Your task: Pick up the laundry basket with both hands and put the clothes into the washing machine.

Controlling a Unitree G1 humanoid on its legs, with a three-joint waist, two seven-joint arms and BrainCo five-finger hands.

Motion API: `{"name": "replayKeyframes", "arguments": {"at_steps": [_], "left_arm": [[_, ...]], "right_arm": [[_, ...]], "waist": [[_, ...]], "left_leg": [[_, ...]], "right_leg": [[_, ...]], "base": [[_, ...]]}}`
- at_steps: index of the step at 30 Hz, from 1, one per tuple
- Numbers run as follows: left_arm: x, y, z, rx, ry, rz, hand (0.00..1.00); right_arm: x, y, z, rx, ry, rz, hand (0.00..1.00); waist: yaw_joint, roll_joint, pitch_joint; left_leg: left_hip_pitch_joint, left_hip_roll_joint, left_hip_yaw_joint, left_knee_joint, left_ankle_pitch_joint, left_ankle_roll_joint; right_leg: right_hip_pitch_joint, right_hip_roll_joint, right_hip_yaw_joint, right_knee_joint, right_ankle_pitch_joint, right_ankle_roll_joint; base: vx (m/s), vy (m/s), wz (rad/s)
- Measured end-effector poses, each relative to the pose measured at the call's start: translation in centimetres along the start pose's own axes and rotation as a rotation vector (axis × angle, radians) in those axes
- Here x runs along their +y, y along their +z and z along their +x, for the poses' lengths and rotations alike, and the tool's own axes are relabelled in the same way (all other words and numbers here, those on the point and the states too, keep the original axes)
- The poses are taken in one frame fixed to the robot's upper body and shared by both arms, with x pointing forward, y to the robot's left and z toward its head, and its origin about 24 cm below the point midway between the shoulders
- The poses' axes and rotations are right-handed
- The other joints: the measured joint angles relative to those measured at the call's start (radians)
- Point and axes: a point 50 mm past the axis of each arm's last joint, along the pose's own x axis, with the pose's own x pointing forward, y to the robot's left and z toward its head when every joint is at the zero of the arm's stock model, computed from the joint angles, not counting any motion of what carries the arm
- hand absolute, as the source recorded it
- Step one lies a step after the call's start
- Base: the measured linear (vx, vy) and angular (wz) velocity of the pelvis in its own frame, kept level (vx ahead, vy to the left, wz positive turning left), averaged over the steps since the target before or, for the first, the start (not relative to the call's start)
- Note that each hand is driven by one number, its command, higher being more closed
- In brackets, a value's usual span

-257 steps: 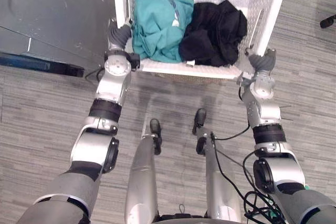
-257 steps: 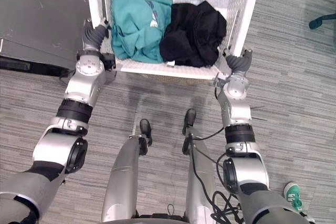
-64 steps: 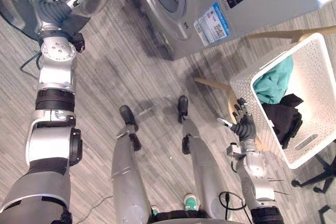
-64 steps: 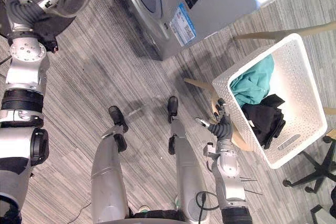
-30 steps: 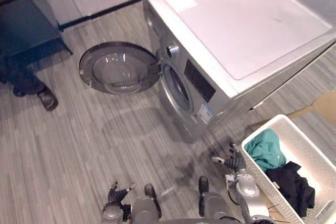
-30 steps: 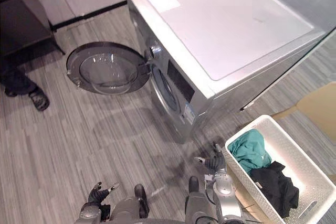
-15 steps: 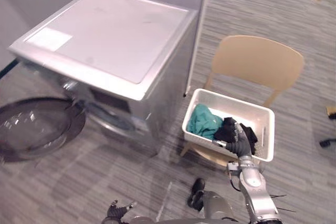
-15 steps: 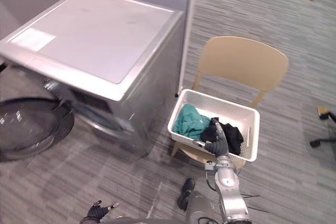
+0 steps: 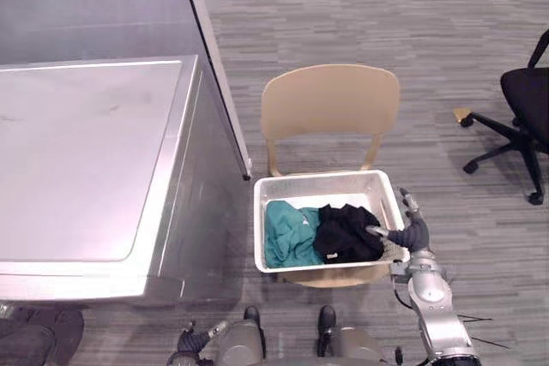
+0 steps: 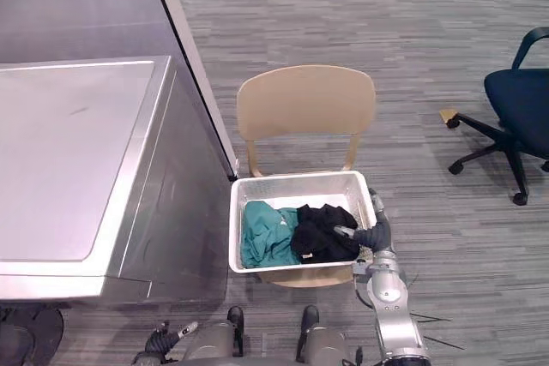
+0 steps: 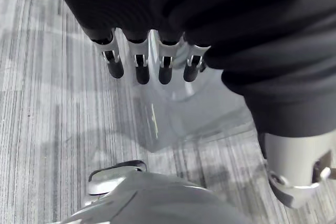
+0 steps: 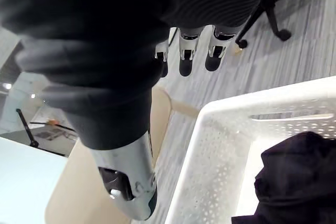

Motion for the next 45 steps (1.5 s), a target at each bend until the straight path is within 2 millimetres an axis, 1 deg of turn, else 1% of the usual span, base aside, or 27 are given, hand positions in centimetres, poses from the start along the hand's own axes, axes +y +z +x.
{"name": "replayKeyframes", "arguments": {"at_steps": [4,5,6,9,11,14,16,17,18,19,20,21,22,24,25,26,28,30,31,32,33,34,35,38,41,43,45], "left_arm": [[0.0,-0.6,-0.2,0.017,-0.002,0.005,0.0],[-0.1,-0.6,-0.2,0.016,-0.005,0.007,0.0],[-0.1,-0.6,-0.2,0.016,-0.005,0.007,0.0],[-0.1,-1.3,-0.4,0.034,-0.011,0.009,0.0],[-0.1,-1.7,-0.5,0.045,-0.023,0.011,0.0],[0.0,-1.6,-0.5,0.035,-0.02,0.01,0.0],[0.2,-1.1,-0.4,0.01,-0.014,0.007,0.0],[0.3,-0.3,-0.2,-0.019,-0.008,0.004,0.0],[0.3,0.3,0.0,-0.033,-0.007,0.003,0.0],[0.4,1.2,0.2,-0.057,-0.002,0.002,0.0],[0.5,1.8,0.4,-0.071,0.005,0.001,0.0],[0.5,2.1,0.5,-0.079,0.012,-0.001,0.0],[0.7,2.6,0.5,-0.093,0.02,-0.011,0.0],[0.8,2.9,0.6,-0.103,0.03,-0.037,0.0],[0.9,3.1,0.6,-0.106,0.036,-0.046,0.0],[1.0,3.6,0.7,-0.117,0.044,-0.058,0.0],[1.0,4.8,0.9,-0.149,0.046,-0.09,0.0],[0.7,6.4,1.0,-0.188,0.042,-0.114,0.0],[0.5,7.7,1.1,-0.216,0.046,-0.137,0.0],[0.2,8.7,1.0,-0.241,0.045,-0.156,0.0],[0.0,9.3,1.0,-0.255,0.042,-0.161,0.0],[-0.4,10.5,0.9,-0.285,0.038,-0.188,0.0],[-0.2,11.4,0.8,-0.308,0.045,-0.211,0.0],[-0.5,13.3,0.6,-0.356,0.038,-0.254,0.0],[-0.6,14.2,0.3,-0.393,0.042,-0.278,0.0],[-0.6,14.5,0.2,-0.399,0.041,-0.294,0.0],[-0.7,14.5,0.1,-0.397,0.036,-0.311,0.0]], "right_arm": [[0.3,-0.1,0.7,-0.007,0.053,-0.07,0.0],[0.3,-0.3,1.0,-0.003,0.075,-0.094,0.0],[0.4,-0.4,1.1,-0.002,0.085,-0.109,0.0],[1.6,-0.5,1.4,-0.012,0.186,-0.191,0.0],[2.8,-0.8,1.9,-0.018,0.269,-0.264,0.0],[4.3,-1.2,2.9,-0.024,0.374,-0.391,0.0],[5.1,0.3,4.3,-0.076,0.404,-0.429,0.0],[5.4,1.5,5.4,-0.121,0.408,-0.468,0.0],[5.4,2.0,6.0,-0.136,0.403,-0.487,0.0],[5.6,3.0,7.1,-0.164,0.403,-0.524,0.0],[5.7,3.7,7.8,-0.178,0.402,-0.546,0.0],[5.7,4.1,8.2,-0.186,0.4,-0.556,0.0],[5.8,5.1,9.1,-0.207,0.388,-0.577,0.0],[5.8,6.9,10.6,-0.241,0.359,-0.629,0.0],[5.6,7.4,11.1,-0.247,0.345,-0.644,0.0],[5.0,8.1,12.0,-0.242,0.305,-0.662,0.0],[4.0,9.3,13.4,-0.225,0.243,-0.686,0.0],[2.9,10.2,14.3,-0.214,0.184,-0.707,0.0],[2.2,10.6,14.8,-0.201,0.145,-0.718,0.0],[2.0,11.1,15.1,-0.197,0.122,-0.722,1.0],[1.9,11.3,15.3,-0.198,0.111,-0.725,1.0],[2.0,11.9,15.5,-0.208,0.096,-0.738,1.0],[2.1,12.4,15.5,-0.219,0.091,-0.749,1.0],[2.2,13.7,15.7,-0.25,0.043,-0.734,1.0],[2.5,14.6,15.6,-0.266,0.042,-0.676,1.0],[3.3,15.3,15.2,-0.289,0.054,-0.604,1.0],[3.8,16.4,14.3,-0.341,0.05,-0.48,1.0]], "waist": [[0.012,-0.004,0.0],[0.026,-0.004,-0.001],[0.031,-0.005,-0.001],[0.033,-0.01,-0.002],[0.036,-0.012,-0.002],[0.057,-0.018,0.014],[0.062,-0.018,0.056],[0.075,-0.018,0.092],[0.086,-0.015,0.111],[0.108,-0.015,0.148],[0.123,-0.015,0.174],[0.127,-0.016,0.19],[0.137,-0.016,0.219],[0.148,-0.014,0.224],[0.156,-0.014,0.225],[0.168,-0.013,0.227],[0.17,-0.012,0.239],[0.182,-0.008,0.241],[0.193,-0.007,0.243],[0.195,-0.006,0.246],[0.196,-0.006,0.252],[0.194,-0.006,0.263],[0.193,-0.005,0.263],[0.186,-0.009,0.266],[0.18,-0.009,0.266],[0.166,-0.009,0.267],[0.162,-0.009,0.267]], "left_leg": [[0.061,-0.035,0.001,-0.041,0.003,0.005],[0.068,-0.039,0.001,-0.046,0.003,0.005],[0.068,-0.04,0.0,-0.046,0.003,0.005],[0.068,-0.043,-0.006,-0.049,0.003,0.007],[0.068,-0.047,-0.021,-0.061,0.015,0.025],[0.039,-0.047,-0.057,-0.056,0.023,0.036],[-0.006,-0.052,-0.087,-0.027,0.025,0.039],[-0.051,-0.056,-0.105,0.002,0.027,0.041],[-0.072,-0.057,-0.111,0.015,0.028,0.044],[-0.112,-0.058,-0.121,0.036,0.029,0.044],[-0.145,-0.071,-0.141,0.045,0.035,0.045],[-0.155,-0.075,-0.152,0.046,0.041,0.048],[-0.176,-0.081,-0.162,0.048,0.056,0.049],[-0.253,-0.088,-0.169,0.064,0.069,0.048],[-0.275,-0.087,-0.169,0.07,0.075,0.052],[-0.314,-0.087,-0.172,0.075,0.084,0.049],[-0.36,-0.088,-0.182,0.08,0.096,0.051],[-0.406,-0.088,-0.186,0.081,0.108,0.049],[-0.434,-0.088,-0.188,0.08,0.119,0.049],[-0.458,-0.088,-0.192,0.079,0.126,0.05],[-0.464,-0.089,-0.193,0.079,0.126,0.05],[-0.48,-0.088,-0.196,0.081,0.128,0.049],[-0.504,-0.089,-0.204,0.082,0.131,0.044],[-0.526,-0.089,-0.212,0.087,0.132,0.041],[-0.525,-0.087,-0.209,0.093,0.132,0.04],[-0.523,-0.087,-0.208,0.094,0.132,0.04],[-0.507,-0.086,-0.201,0.093,0.131,0.04]], "right_leg": [[0.06,-0.027,-0.001,-0.033,0.006,0.021],[0.065,-0.031,-0.001,-0.033,0.006,0.022],[0.067,-0.032,-0.002,-0.035,0.007,0.023],[0.076,-0.034,-0.017,-0.045,0.011,0.028],[0.077,-0.034,-0.033,-0.045,0.011,0.028],[0.069,-0.036,-0.062,-0.04,0.01,0.029],[0.032,-0.038,-0.092,0.008,-0.01,0.024],[-0.009,-0.049,-0.108,0.057,-0.032,0.02],[-0.028,-0.052,-0.112,0.08,-0.039,0.019],[-0.069,-0.061,-0.122,0.124,-0.054,0.017],[-0.103,-0.07,-0.139,0.164,-0.066,0.012],[-0.114,-0.076,-0.147,0.18,-0.073,0.012],[-0.138,-0.094,-0.159,0.209,-0.085,0.012],[-0.215,-0.105,-0.17,0.245,-0.09,0.009],[-0.238,-0.105,-0.169,0.252,-0.088,0.006],[-0.272,-0.106,-0.17,0.254,-0.087,0.006],[-0.31,-0.106,-0.18,0.253,-0.072,-0.004],[-0.352,-0.107,-0.186,0.253,-0.062,-0.001],[-0.382,-0.109,-0.189,0.258,-0.057,-0.003],[-0.404,-0.11,-0.196,0.263,-0.056,-0.005],[-0.412,-0.111,-0.198,0.267,-0.056,-0.005],[-0.426,-0.114,-0.205,0.273,-0.058,-0.007],[-0.447,-0.115,-0.215,0.279,-0.061,-0.011],[-0.469,-0.119,-0.227,0.301,-0.075,-0.016],[-0.468,-0.122,-0.236,0.318,-0.086,-0.024],[-0.467,-0.128,-0.243,0.333,-0.094,-0.026],[-0.457,-0.131,-0.24,0.339,-0.103,-0.025]], "base": [[0.13,0.106,0.1],[0.06,0.058,0.03],[0.05,0.044,0.08],[0.02,0.01,0.1],[-0.03,-0.023,0.18],[-0.1,-0.016,0.33],[-0.19,-0.011,0.5],[-0.24,-0.007,0.4],[-0.27,0.001,0.45],[-0.27,0.001,0.45],[-0.26,0.006,0.49],[-0.21,0.008,0.54],[-0.23,0.015,0.49],[-0.19,0.017,0.28],[-0.09,0.025,0.01],[-0.09,0.042,0.03],[-0.07,0.054,0.09],[-0.02,0.017,0.02],[0.02,0.007,0.04],[0.03,0.005,0.06],[0.05,-0.013,0.08],[0.05,-0.017,0.11],[0.05,-0.019,0.13],[0.07,-0.028,0.12],[0.05,-0.031,0.1],[0.02,-0.03,0.08],[0.0,-0.012,-0.02]]}}
